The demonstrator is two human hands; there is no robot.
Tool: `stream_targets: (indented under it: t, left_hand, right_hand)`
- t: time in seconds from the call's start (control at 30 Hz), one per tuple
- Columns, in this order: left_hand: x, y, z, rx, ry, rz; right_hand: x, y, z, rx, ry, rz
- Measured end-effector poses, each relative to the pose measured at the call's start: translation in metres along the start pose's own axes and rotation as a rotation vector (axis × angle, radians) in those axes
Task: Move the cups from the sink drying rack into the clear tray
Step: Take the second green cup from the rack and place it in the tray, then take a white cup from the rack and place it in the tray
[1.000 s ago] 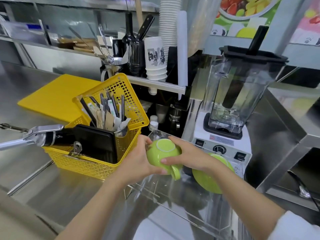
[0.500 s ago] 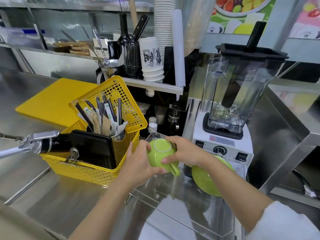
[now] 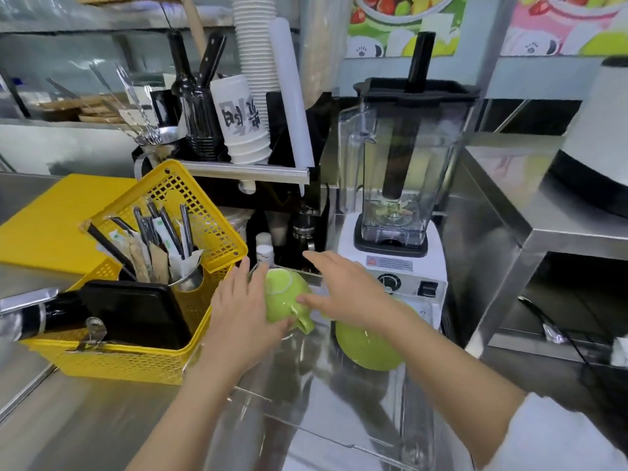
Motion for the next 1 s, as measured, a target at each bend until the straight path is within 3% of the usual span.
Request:
stream_targets:
  t: [0.13, 0.3, 0.5, 0.73, 1.0]
  left_hand:
    - [0.012, -0.01, 0.053, -0.153, 0.073, 0.085]
    - [-0.003, -0.009, 0.137, -0.274, 0.16, 0.03]
    - [-0.047, 0.023, 0.254, -0.399, 0.294, -0.119]
    - [-0.116, 0.089, 0.383, -0.531, 0.357, -0.3]
    - [-0.21, 0.152, 0.449, -0.506, 0.235, -0.56]
  right_hand:
    - [0.037, 0.022, 0.028, -0.027, -0.03, 0.08]
    - [0.09, 0.069, 0.086, -0.103, 0.006, 0.186]
    - [0.136, 0.152, 0.185, -0.251, 0.07, 0.235]
    - [0.169, 0.267, 0.3, -0.56, 0.041, 0.199]
    - [0.152, 0.361, 0.387, -0.894, -0.103, 0.11]
Point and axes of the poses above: each hand's wrist, its own y-axis away from the middle knuckle, its own x-axis out of the back of the hand, z = x × y, the point moved 3 cm from there along -y, towards the middle knuckle, and after that the axes turned 13 degrees about z, right-handed, at the moved point
